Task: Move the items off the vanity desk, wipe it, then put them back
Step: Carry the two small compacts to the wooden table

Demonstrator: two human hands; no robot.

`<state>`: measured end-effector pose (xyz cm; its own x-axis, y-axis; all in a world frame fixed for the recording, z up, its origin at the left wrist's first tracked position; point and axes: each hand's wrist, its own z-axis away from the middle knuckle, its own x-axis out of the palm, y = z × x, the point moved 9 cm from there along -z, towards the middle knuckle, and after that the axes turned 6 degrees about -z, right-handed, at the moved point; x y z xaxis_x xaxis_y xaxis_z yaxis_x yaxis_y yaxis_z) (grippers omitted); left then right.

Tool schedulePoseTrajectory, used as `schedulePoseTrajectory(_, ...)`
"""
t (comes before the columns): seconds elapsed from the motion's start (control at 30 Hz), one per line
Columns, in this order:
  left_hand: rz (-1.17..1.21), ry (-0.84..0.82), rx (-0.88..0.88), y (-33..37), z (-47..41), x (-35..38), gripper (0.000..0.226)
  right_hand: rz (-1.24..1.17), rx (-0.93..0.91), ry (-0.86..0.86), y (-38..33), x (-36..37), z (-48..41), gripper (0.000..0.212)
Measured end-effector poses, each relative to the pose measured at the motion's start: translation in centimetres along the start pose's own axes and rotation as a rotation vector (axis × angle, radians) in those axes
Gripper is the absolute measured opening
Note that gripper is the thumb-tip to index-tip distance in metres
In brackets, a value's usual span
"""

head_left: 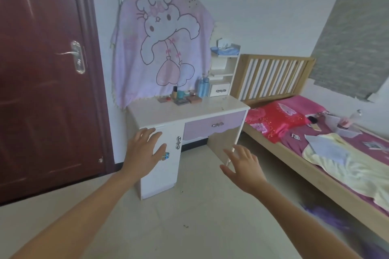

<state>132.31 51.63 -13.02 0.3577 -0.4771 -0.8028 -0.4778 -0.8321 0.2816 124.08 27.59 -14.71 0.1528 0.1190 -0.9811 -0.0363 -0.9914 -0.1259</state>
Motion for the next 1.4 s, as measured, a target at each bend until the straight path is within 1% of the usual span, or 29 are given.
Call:
schedulePoseTrajectory(0.1,0.02,-0.014,-0.051,-0.6,-3.9,3.2,0.069,-0.008,0.018,-0.044,3.2,0.5,-3.6,0.054)
schedulePoseTrajectory(0.2,0.019,-0.065,-0.076,-0.8,-7.3,7.0,0.076,-0.012,0.044,-0.034,6.4,0.6,-7.3,0.054)
schedulePoseTrajectory(0.27,0.031,-0.109,-0.095,-0.4,-8.8,9.6,0.076,-0.027,0.07,-0.056,8.4,1.3,-9.1,0.054)
schedulePoseTrajectory(0.37,0.009,-0.161,-0.071,0.0,-10.5,13.6,0.068,-0.033,0.051,-0.119,10.3,3.5,-11.6,0.056)
schedulePoseTrajectory(0.47,-0.005,-0.214,-0.086,0.3,-12.4,16.8,0.059,-0.053,0.028,-0.144,12.2,5.0,-14.7,0.057)
schedulePoseTrajectory(0.5,-0.014,-0.207,-0.089,0.5,-13.0,17.7,0.058,-0.053,0.026,-0.159,13.0,5.4,-15.8,0.059)
schedulePoseTrajectory(0.53,-0.02,-0.19,-0.097,0.7,-13.7,18.6,0.059,-0.051,0.017,-0.159,13.7,5.8,-16.9,0.067)
schedulePoseTrajectory(0.6,-0.028,-0.152,-0.136,0.9,-15.6,20.1,0.069,-0.063,-0.021,-0.145,15.1,6.4,-19.5,0.092)
schedulePoseTrajectory(0.63,-0.024,-0.148,-0.17,0.9,-16.5,20.7,0.076,-0.075,-0.031,-0.145,15.9,6.6,-20.9,0.097)
schedulePoseTrajectory(0.73,-0.017,-0.126,-0.27,1.0,-19.4,22.5,0.085,-0.111,-0.096,-0.135,18.5,6.7,-25.7,0.099)
schedulePoseTrajectory(0.87,-0.05,-0.047,-0.358,1.4,-22.9,24.1,0.078,-0.143,-0.204,-0.179,20.5,7.3,-32.1,0.092)
schedulePoseTrajectory(0.9,-0.053,-0.034,-0.392,1.2,-23.3,24.4,0.077,-0.161,-0.215,-0.189,20.9,7.9,-33.5,0.093)
schedulePoseTrajectory(0.97,-0.045,-0.017,-0.481,0.4,-23.3,25.0,0.077,-0.177,-0.248,-0.204,21.0,9.3,-35.9,0.098)
schedulePoseTrajectory(1.07,-0.049,-0.029,-0.589,-1.3,-22.0,26.7,0.08,-0.141,-0.318,-0.278,19.4,11.8,-37.8,0.095)
schedulePoseTrajectory(1.13,-0.06,-0.041,-0.634,-2.5,-21.9,27.5,0.081,-0.15,-0.414,-0.268,17.5,13.2,-39.0,0.103)
schedulePoseTrajectory(1.2,-0.08,-0.033,-0.664,-4.1,-22.5,27.4,0.082,-0.193,-0.457,-0.354,16.0,14.7,-40.4,0.113)
schedulePoseTrajectory(1.3,-0.117,0.0,-0.713,-7.8,-24.0,27.4,0.083,-0.201,-0.492,-0.366,13.9,16.1,-44.2,0.108)
schedulePoseTrajectory(1.4,-0.112,0.02,-0.751,-11.8,-26.4,27.8,0.086,-0.195,-0.503,-0.342,12.1,16.6,-49.0,0.093)
